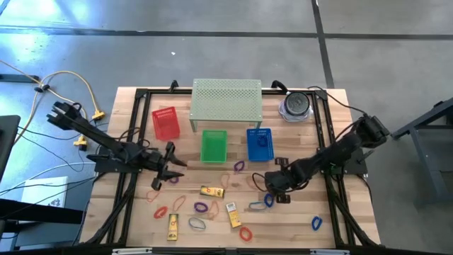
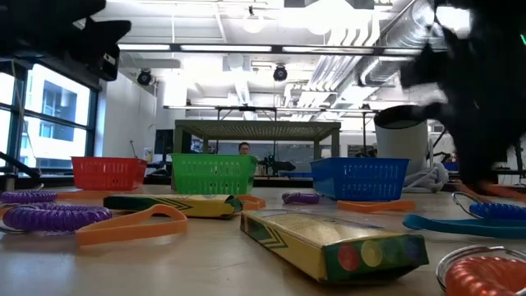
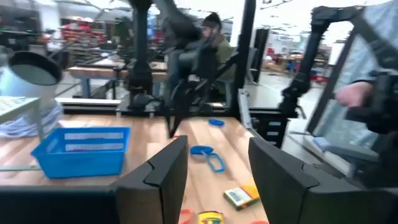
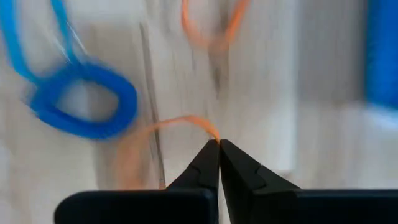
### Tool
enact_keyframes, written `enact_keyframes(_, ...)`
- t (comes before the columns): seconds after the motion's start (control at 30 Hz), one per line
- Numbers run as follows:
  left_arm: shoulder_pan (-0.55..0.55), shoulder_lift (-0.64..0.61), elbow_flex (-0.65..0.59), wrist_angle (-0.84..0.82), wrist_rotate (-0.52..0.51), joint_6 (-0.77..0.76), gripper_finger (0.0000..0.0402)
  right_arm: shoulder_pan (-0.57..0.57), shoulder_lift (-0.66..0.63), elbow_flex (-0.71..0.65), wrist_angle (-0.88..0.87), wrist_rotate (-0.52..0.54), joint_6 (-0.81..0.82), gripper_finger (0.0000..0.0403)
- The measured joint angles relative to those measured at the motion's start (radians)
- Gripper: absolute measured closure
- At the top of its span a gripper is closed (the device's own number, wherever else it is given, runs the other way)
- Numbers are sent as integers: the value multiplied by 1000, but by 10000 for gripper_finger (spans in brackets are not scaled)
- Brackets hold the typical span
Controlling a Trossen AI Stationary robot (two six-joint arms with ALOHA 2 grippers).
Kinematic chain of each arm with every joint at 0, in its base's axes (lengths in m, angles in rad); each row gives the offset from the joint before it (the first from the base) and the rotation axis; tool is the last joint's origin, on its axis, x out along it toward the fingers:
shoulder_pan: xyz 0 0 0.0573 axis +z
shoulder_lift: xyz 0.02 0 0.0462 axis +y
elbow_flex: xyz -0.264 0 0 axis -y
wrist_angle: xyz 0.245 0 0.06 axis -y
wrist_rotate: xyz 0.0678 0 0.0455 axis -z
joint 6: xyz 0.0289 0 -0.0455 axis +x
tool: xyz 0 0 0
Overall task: Pick & Place Office Desk Supplies
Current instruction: Put the orange rubber band into the green bin
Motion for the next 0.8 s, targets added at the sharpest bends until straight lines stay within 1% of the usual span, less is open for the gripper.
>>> enact_keyframes(0.1,0,76,0,67,-23,-20,234,2,2,75,-50,41,-68,400)
enact_keyframes(0.33,-11,245,16,253,-31,-41,234,-42,0,209,-6,170,-310,401)
enact_keyframes(0.43,-21,300,45,255,-31,-13,234,-65,-1,236,64,206,-408,401)
enact_keyframes(0.57,-26,390,111,258,-31,13,234,-85,-1,242,220,204,-553,401)
enact_keyframes(0.8,47,535,217,268,-30,59,234,-98,-2,242,394,206,-746,401)
